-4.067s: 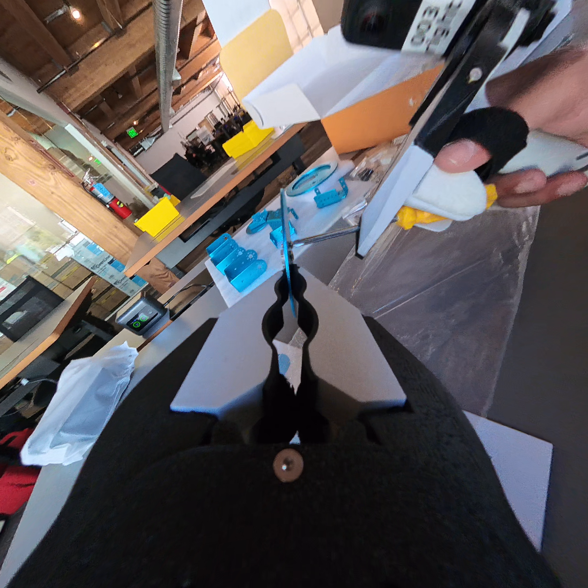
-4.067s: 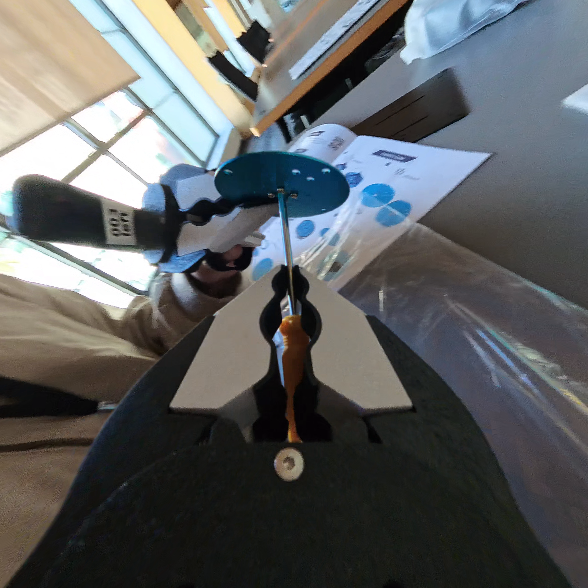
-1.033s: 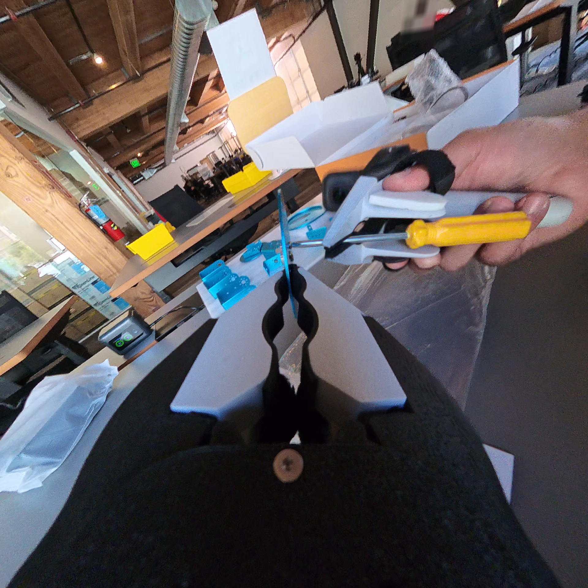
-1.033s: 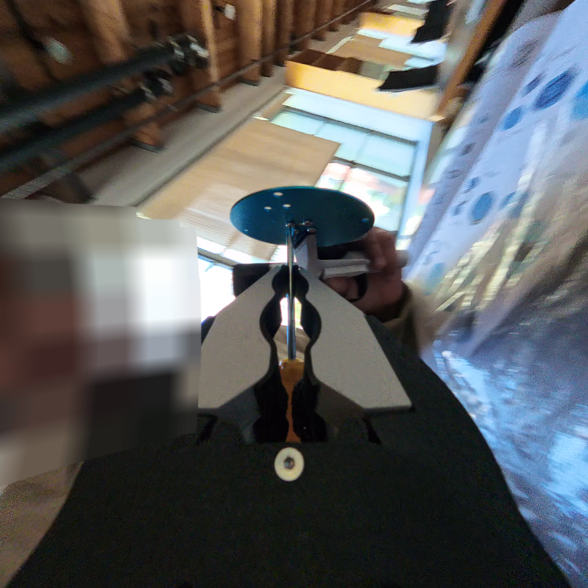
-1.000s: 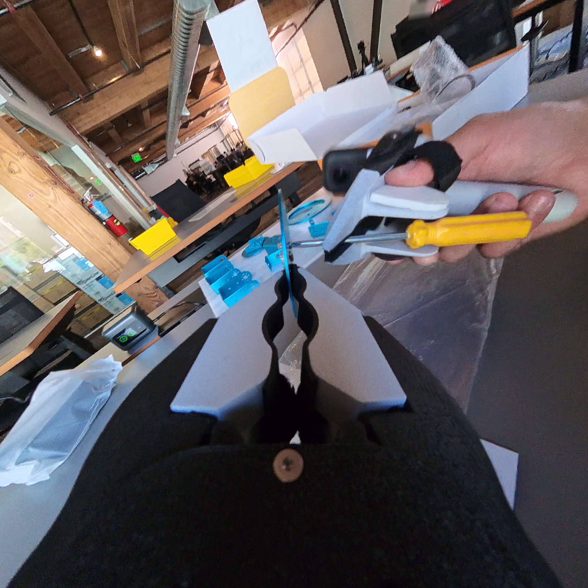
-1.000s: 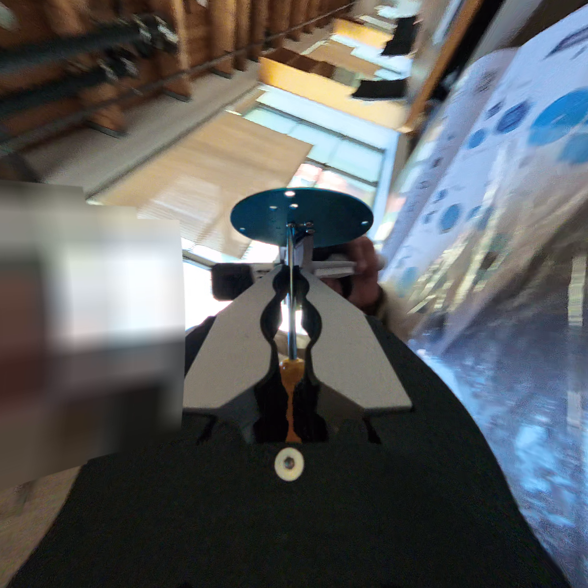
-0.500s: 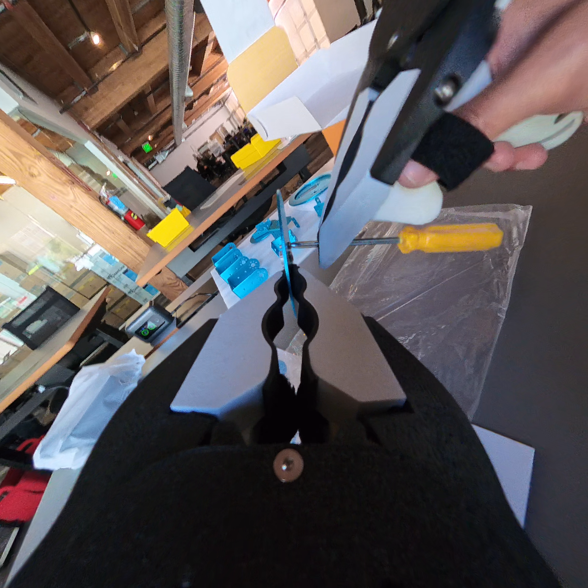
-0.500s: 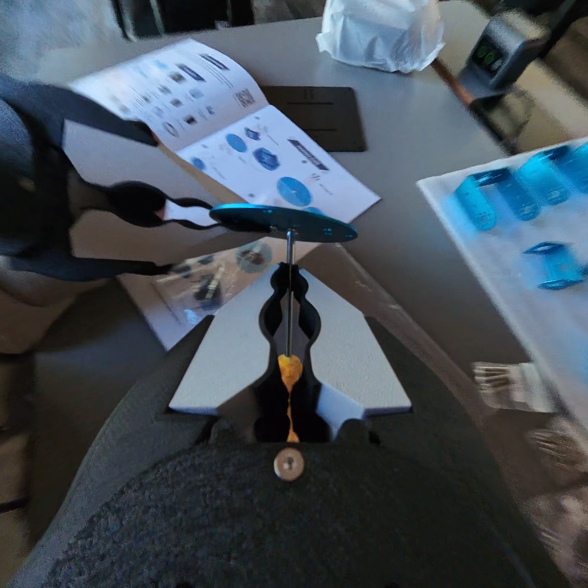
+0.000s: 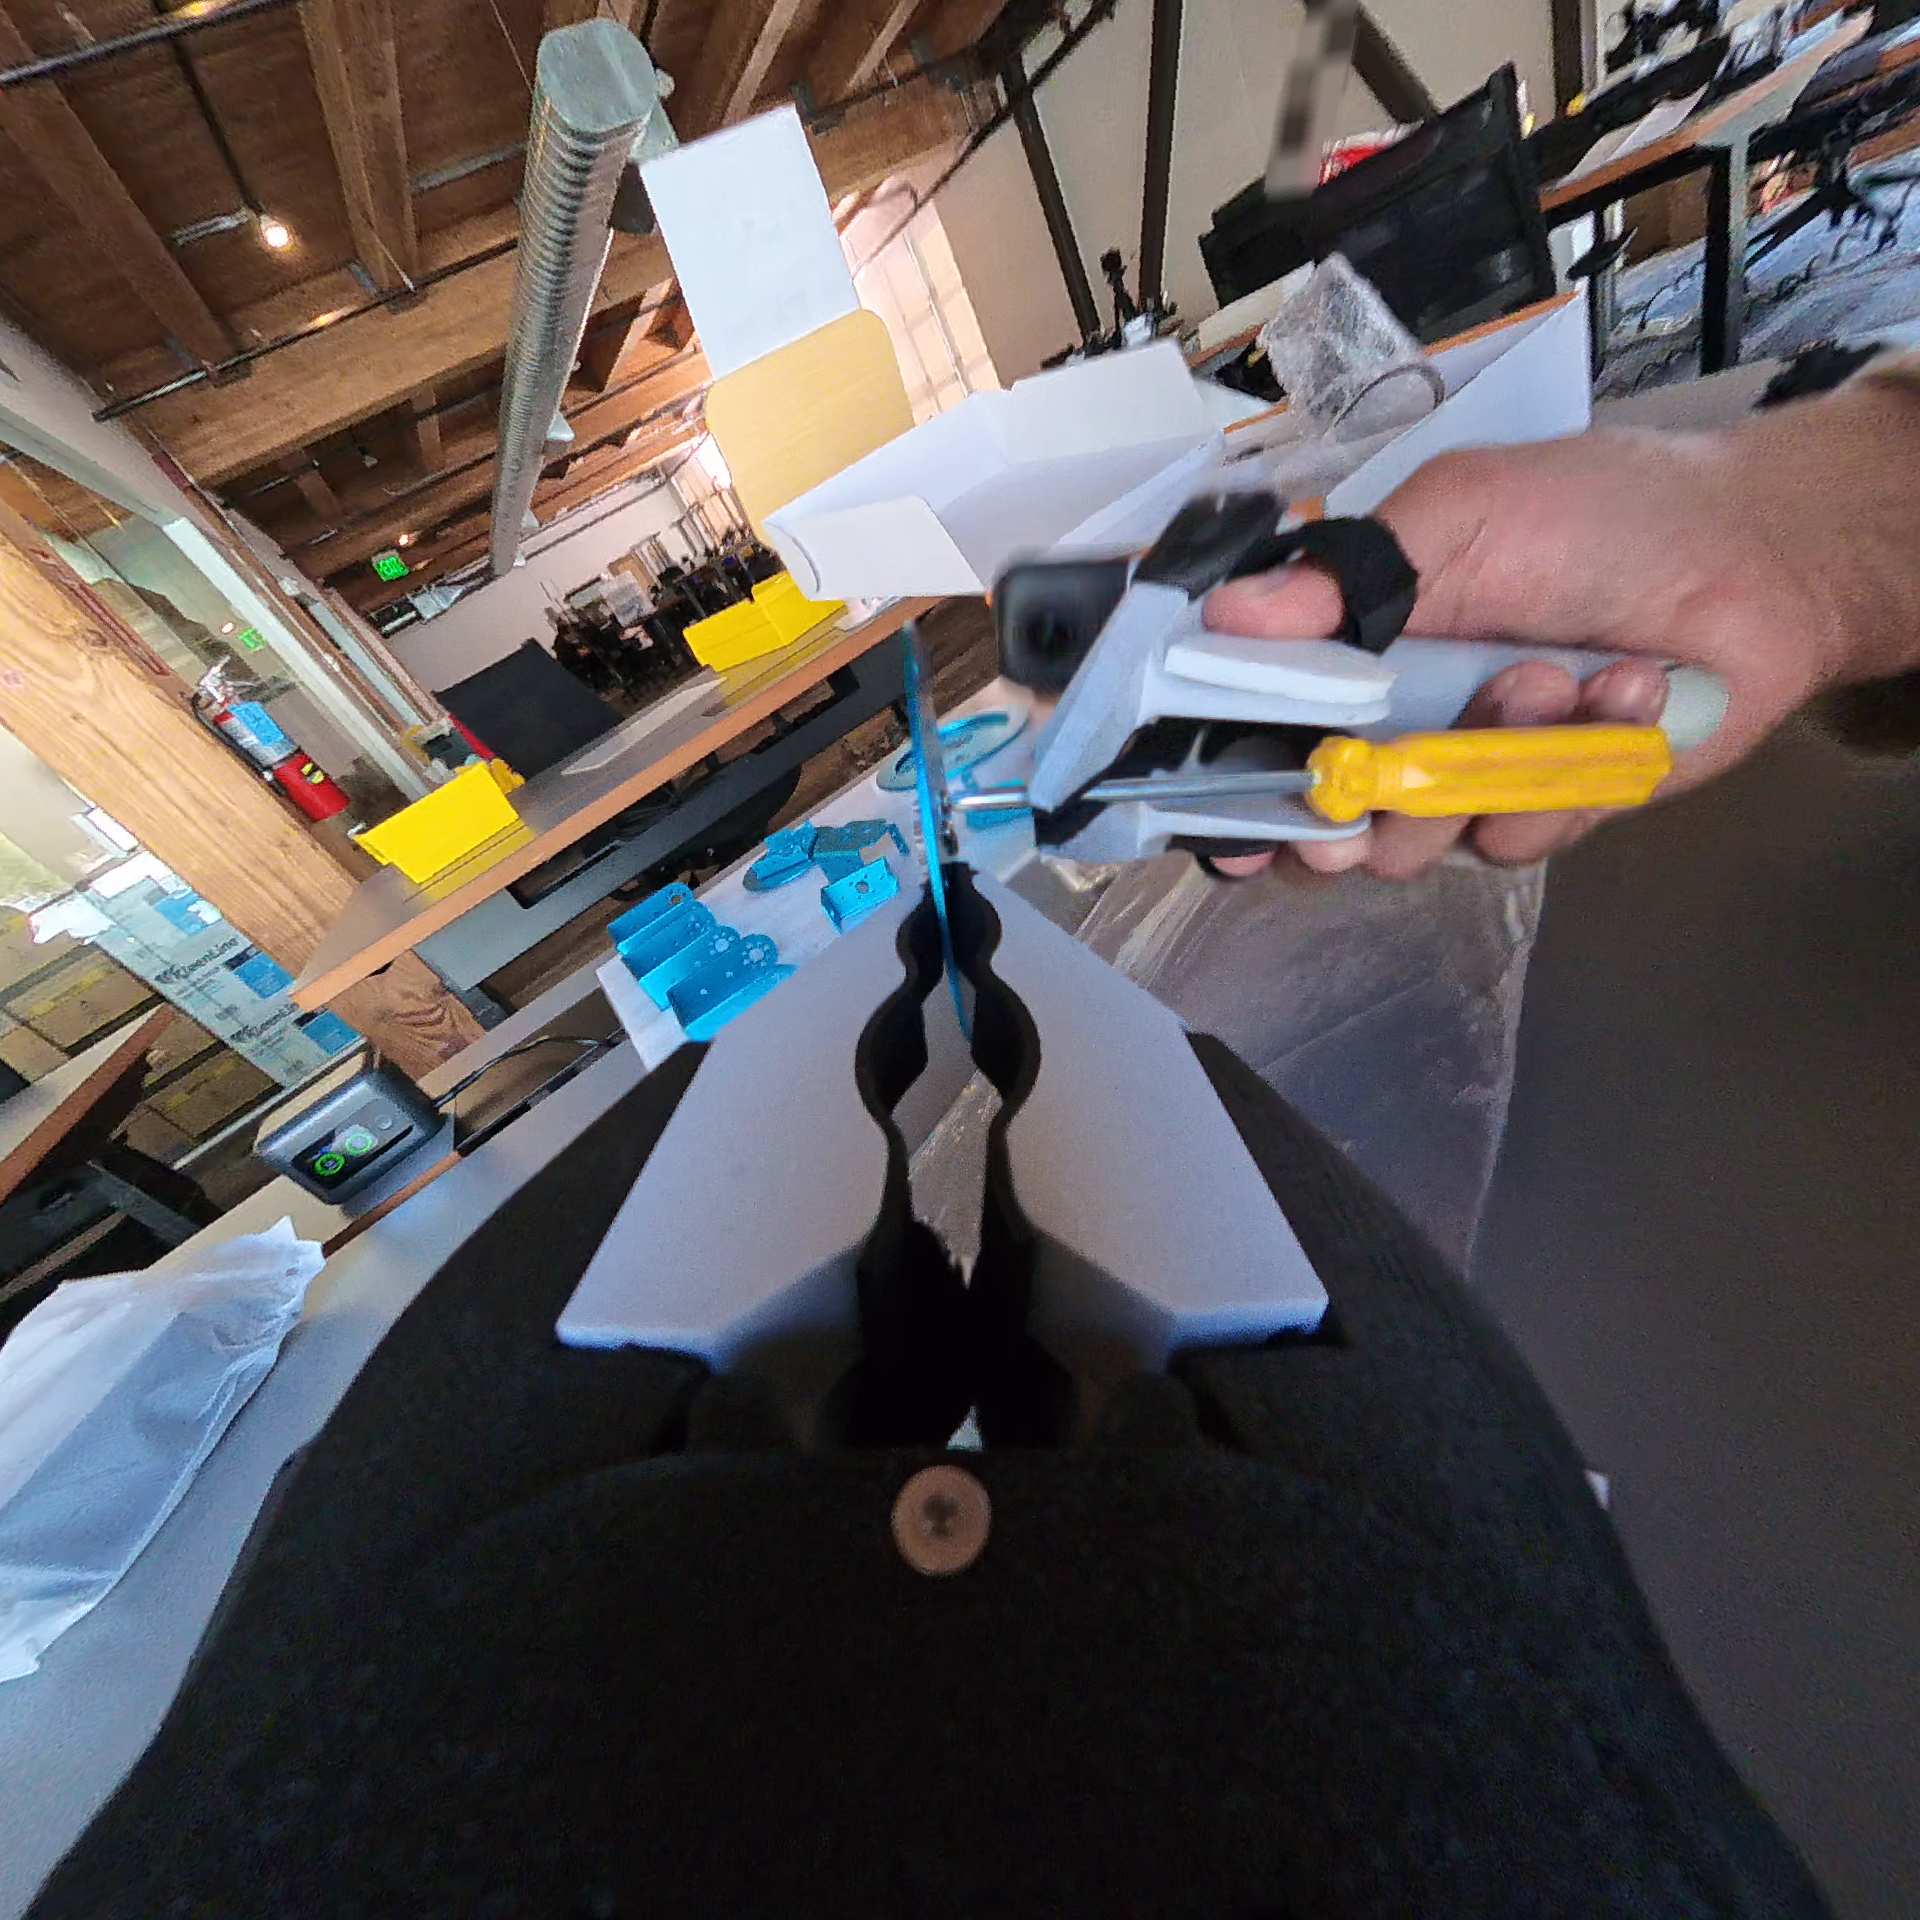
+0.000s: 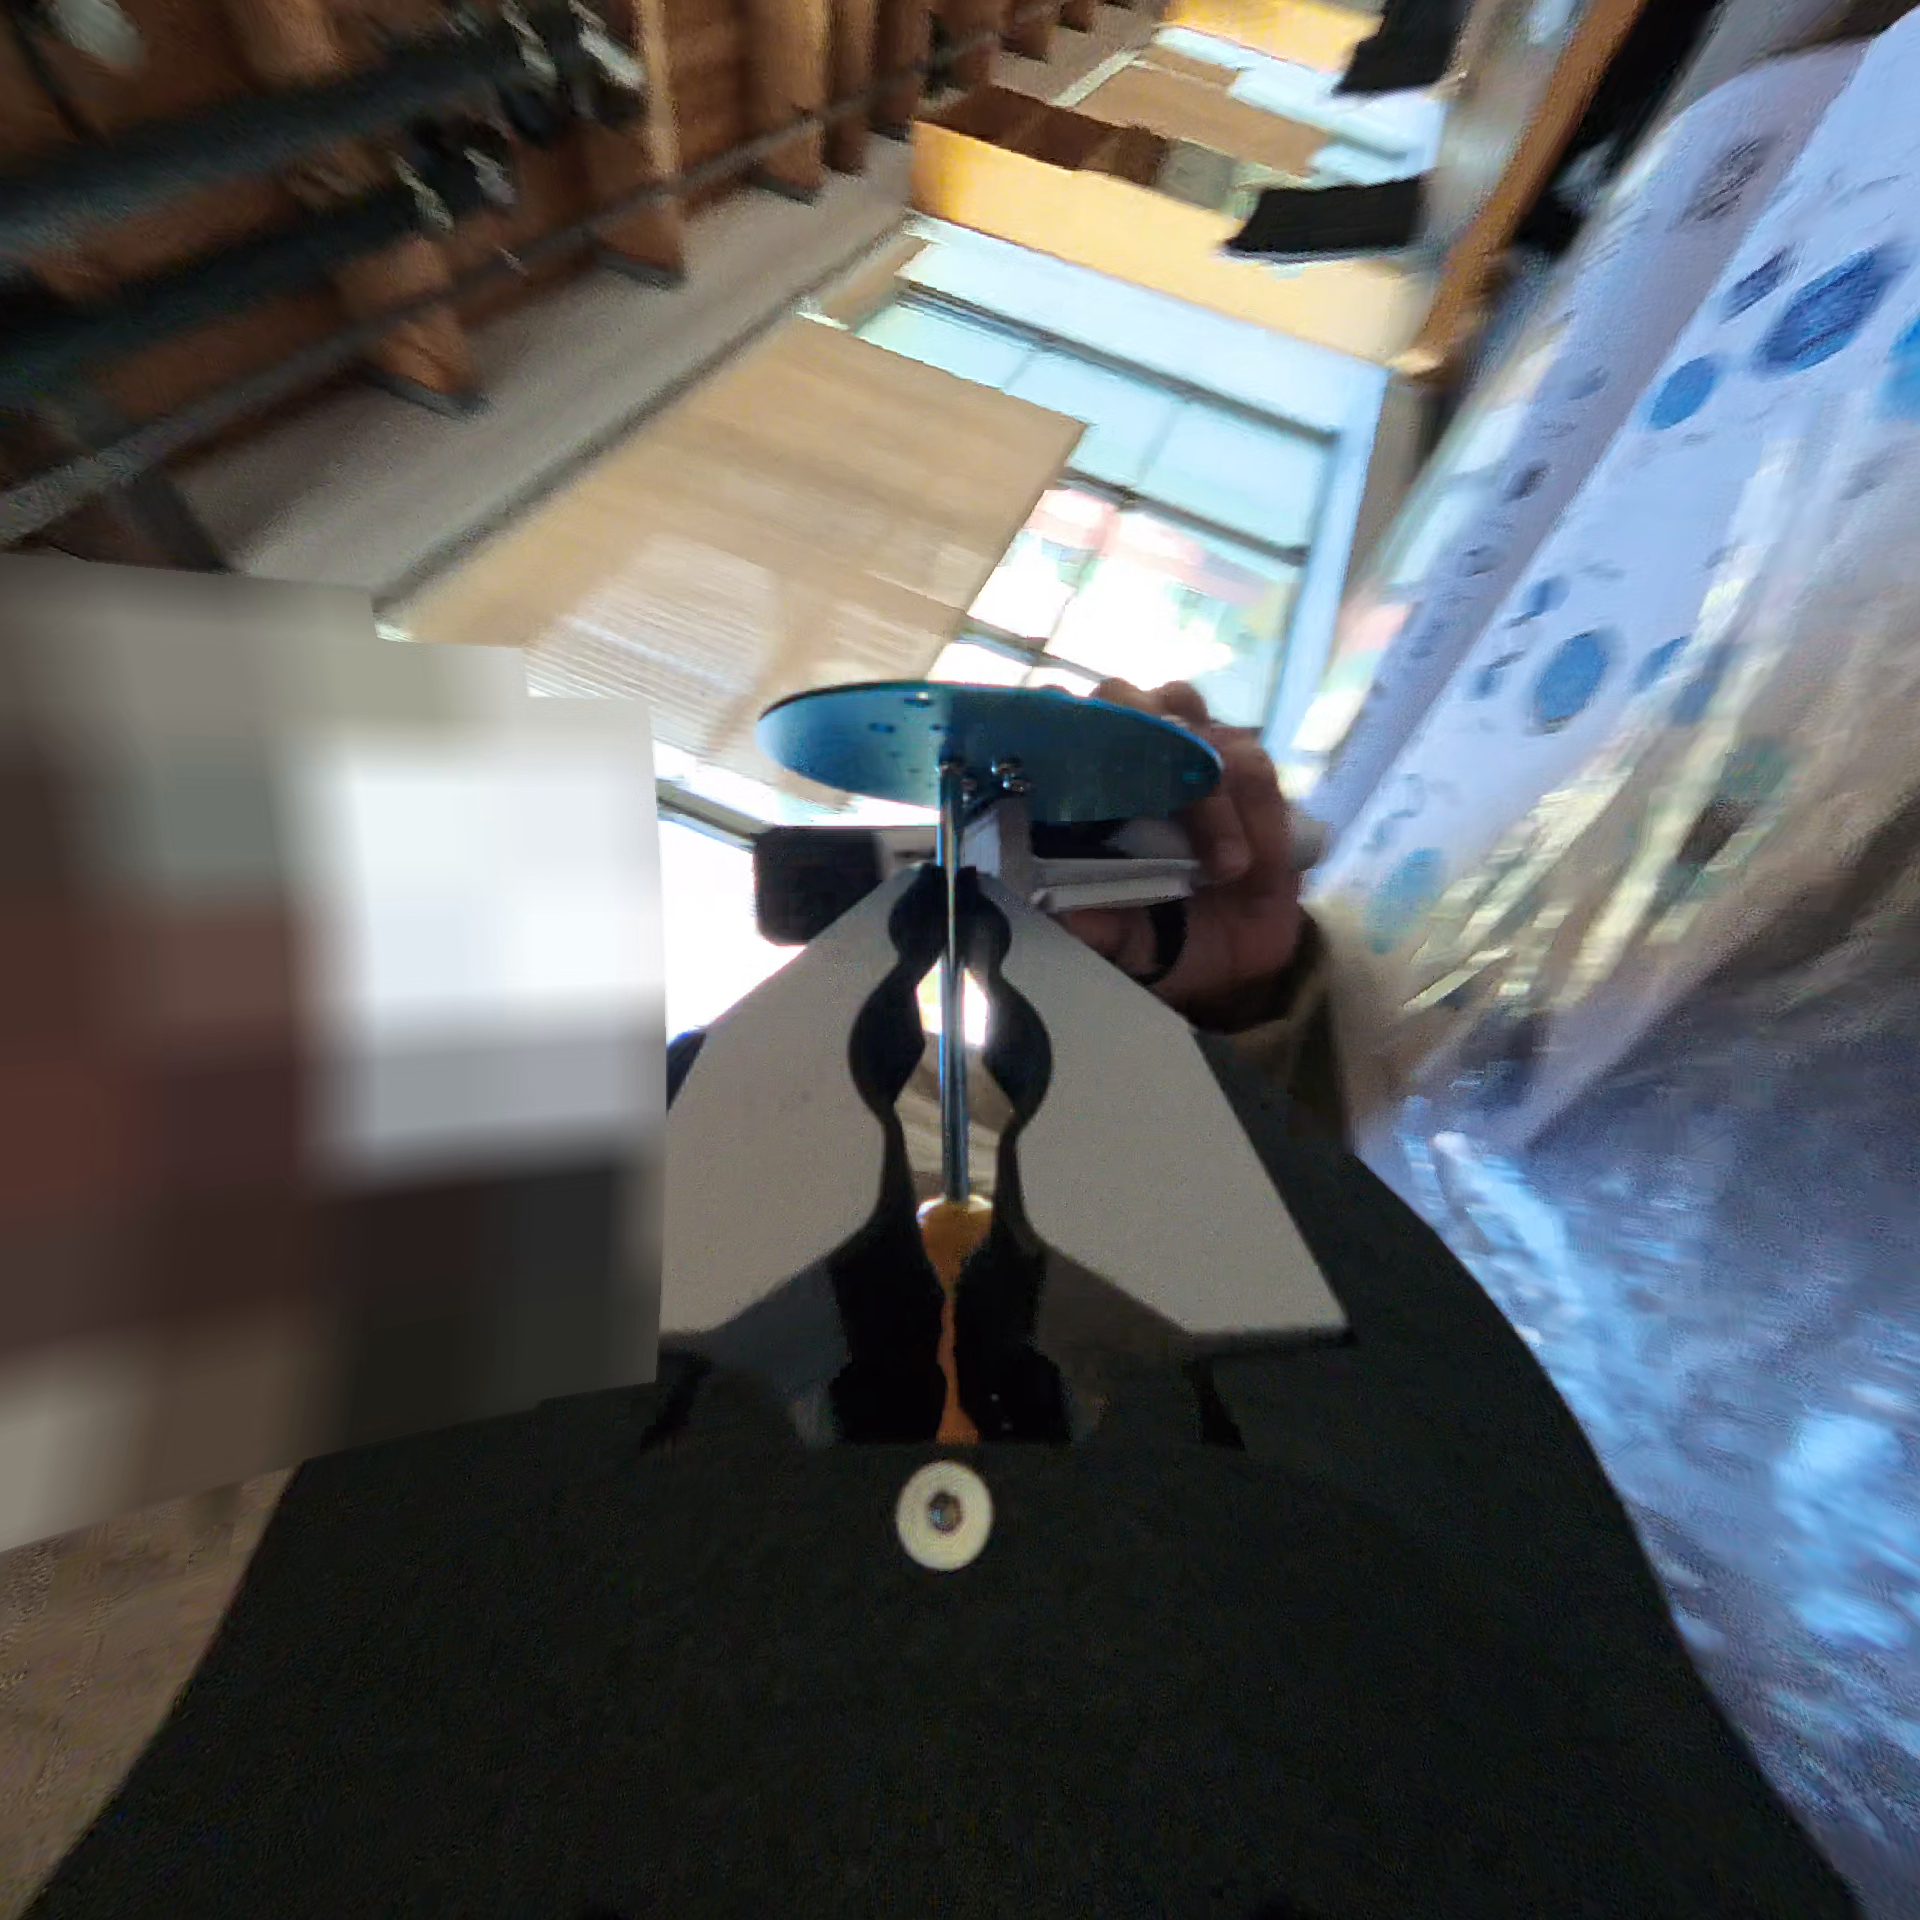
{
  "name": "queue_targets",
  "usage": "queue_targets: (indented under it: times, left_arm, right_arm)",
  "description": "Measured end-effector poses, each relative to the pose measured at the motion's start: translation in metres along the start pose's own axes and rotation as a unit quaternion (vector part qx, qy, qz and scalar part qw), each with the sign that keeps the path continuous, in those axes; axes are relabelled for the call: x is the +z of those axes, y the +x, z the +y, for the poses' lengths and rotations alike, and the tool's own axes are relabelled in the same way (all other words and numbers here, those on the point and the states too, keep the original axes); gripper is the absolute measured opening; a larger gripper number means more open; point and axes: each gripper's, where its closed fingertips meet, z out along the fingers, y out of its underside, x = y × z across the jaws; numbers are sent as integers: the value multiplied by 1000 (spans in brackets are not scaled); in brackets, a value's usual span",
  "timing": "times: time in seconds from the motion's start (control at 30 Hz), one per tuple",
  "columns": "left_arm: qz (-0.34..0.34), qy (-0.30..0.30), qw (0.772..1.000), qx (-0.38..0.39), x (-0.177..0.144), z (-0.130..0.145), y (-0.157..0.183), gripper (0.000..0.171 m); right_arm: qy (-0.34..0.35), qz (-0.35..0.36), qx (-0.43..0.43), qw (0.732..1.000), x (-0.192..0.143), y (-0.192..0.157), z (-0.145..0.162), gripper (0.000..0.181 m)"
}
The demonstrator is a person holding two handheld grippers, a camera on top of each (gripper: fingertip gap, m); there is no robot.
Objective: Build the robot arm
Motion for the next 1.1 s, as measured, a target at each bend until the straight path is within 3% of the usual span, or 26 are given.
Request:
queue_targets:
  times: [0.03,0.13,0.23,0.37,0.4,0.43,0.47,0.57,0.6,0.77,0.87,0.97,1.03,1.1]
  left_arm:
    - [-4,-11,1000,4,1,4,-1,1]
    - [-17,-43,999,28,6,14,-2,1]
    - [-27,-69,996,57,10,21,2,1]
    - [-41,-90,992,76,14,24,3,1]
    - [-42,-91,992,78,14,25,3,1]
    - [-41,-88,992,80,14,24,4,1]
    - [-39,-83,993,79,12,22,5,1]
    - [-25,-54,996,62,9,13,7,1]
    - [-22,-48,997,59,8,11,7,1]
    - [4,-6,999,41,4,-3,12,1]
    - [21,21,999,12,2,-12,12,1]
    - [32,32,999,-7,0,-14,12,1]
    - [29,20,999,-1,-1,-8,11,1]
    - [18,-10,1000,5,1,3,9,1]
  right_arm:
    - [-4,59,-47,997,-1,7,-2,2]
    - [-16,230,-187,955,-8,26,-10,2]
    - [-42,386,-335,859,-18,36,-20,3]
    - [-101,533,-474,694,-27,44,-25,2]
    - [-111,554,-485,668,-29,45,-26,3]
    - [-116,556,-483,666,-29,45,-25,3]
    - [-112,540,-466,692,-27,44,-23,3]
    - [-81,411,-337,843,-17,33,-12,2]
    - [-73,367,-297,878,-14,29,-10,2]
    - [-60,165,-127,976,-6,9,3,1]
    - [-48,7,-5,999,-1,-10,6,2]
    - [-44,-64,43,996,1,-16,7,2]
    - [-43,-25,7,999,3,-9,6,2]
    - [-42,70,-64,995,0,7,1,3]
